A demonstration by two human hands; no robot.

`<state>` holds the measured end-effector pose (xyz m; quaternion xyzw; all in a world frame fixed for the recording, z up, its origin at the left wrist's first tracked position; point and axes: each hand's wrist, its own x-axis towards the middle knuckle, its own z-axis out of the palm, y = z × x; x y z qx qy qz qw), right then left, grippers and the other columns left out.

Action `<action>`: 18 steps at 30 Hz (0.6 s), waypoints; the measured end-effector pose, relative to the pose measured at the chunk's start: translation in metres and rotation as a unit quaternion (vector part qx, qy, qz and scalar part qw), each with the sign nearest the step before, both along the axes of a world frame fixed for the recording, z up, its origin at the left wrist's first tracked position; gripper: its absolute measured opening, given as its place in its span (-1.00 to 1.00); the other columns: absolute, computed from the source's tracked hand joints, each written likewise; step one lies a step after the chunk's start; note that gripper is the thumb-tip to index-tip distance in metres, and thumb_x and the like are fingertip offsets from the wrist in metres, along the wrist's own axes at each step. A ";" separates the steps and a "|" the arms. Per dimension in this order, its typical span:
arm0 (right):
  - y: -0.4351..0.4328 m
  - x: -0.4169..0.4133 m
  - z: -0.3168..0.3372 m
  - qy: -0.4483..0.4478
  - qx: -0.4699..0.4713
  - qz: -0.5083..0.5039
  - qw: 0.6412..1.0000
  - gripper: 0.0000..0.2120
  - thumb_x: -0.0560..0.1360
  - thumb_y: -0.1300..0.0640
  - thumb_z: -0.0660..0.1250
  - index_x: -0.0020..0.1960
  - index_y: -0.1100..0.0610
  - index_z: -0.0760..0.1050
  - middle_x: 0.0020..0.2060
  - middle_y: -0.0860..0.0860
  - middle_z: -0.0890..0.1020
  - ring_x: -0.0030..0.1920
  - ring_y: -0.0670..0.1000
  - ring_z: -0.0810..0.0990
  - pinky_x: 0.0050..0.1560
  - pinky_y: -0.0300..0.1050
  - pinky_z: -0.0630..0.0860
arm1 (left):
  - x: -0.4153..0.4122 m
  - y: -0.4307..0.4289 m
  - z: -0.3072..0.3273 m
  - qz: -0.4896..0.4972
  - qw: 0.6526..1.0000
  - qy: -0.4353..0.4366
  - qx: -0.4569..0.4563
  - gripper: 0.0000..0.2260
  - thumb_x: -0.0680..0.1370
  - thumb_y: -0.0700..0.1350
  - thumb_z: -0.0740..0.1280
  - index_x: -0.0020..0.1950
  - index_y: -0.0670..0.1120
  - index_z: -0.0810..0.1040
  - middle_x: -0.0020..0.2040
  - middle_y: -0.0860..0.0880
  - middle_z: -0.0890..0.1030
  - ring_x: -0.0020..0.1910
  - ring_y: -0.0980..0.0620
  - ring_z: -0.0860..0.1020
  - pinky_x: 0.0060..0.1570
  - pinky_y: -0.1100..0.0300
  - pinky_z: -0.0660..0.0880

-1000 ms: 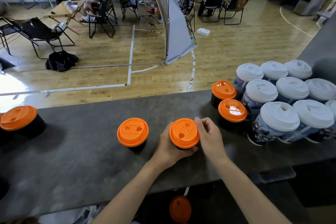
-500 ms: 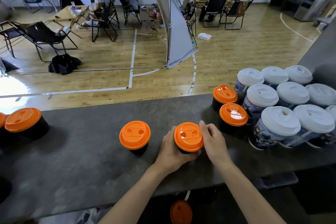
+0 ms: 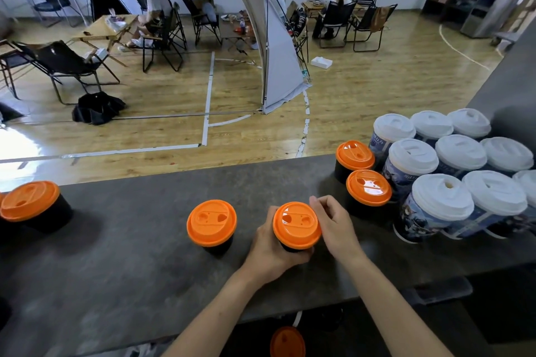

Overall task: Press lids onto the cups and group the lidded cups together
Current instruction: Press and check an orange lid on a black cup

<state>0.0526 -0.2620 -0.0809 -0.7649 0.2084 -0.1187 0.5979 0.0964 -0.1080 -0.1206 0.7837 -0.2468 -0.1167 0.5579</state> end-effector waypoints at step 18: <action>0.013 -0.013 0.001 -0.034 -0.088 -0.040 0.995 -0.86 0.66 0.00 0.23 0.05 0.05 0.48 -0.11 -0.08 0.64 -0.07 -0.23 0.61 -0.10 -0.42 0.47 | -0.005 0.001 -0.001 0.052 0.996 -0.018 -0.064 -0.33 0.30 -0.15 0.69 0.29 0.02 0.42 0.18 0.11 0.60 0.21 0.16 0.58 0.16 0.34 0.47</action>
